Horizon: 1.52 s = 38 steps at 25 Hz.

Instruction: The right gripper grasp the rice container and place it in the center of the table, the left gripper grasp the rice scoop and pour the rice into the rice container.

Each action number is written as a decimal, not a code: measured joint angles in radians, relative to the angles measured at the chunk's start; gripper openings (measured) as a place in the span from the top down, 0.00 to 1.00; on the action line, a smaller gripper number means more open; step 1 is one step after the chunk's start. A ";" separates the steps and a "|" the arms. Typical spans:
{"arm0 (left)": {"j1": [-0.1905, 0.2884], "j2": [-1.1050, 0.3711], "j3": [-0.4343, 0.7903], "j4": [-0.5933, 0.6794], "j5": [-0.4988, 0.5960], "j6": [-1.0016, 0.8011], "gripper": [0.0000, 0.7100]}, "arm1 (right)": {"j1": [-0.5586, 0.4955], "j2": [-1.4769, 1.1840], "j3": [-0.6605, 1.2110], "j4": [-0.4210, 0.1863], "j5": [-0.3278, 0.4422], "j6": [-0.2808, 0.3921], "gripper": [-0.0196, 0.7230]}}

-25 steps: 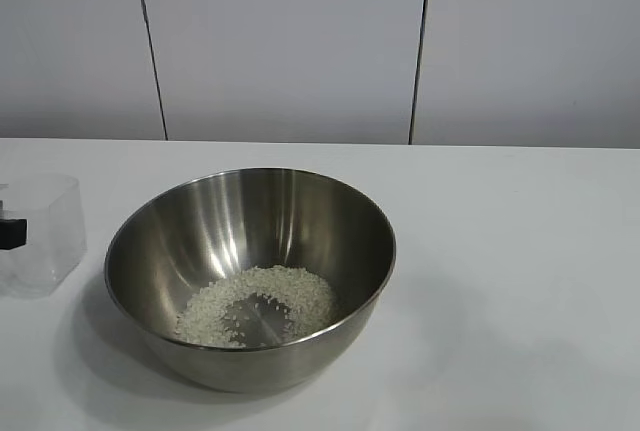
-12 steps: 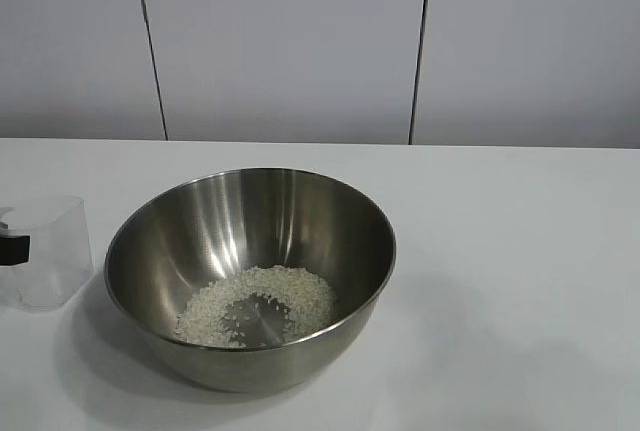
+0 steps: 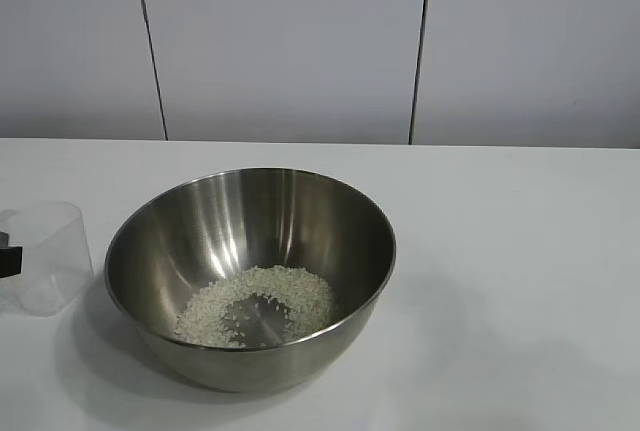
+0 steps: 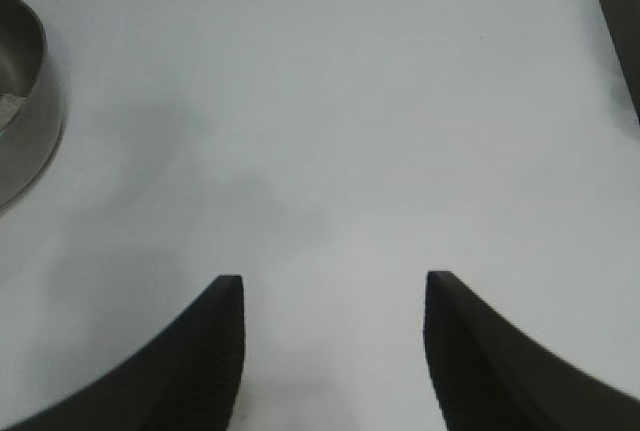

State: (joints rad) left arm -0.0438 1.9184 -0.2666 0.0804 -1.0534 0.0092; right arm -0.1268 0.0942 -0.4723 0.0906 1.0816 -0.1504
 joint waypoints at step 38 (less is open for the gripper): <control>0.262 -1.208 -0.305 0.323 1.082 -0.346 0.73 | 0.000 0.000 0.000 0.000 0.000 0.000 0.47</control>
State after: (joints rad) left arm 0.2184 0.7109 -0.5713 0.4034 0.0287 -0.3369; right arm -0.1268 0.0942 -0.4723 0.0906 1.0816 -0.1504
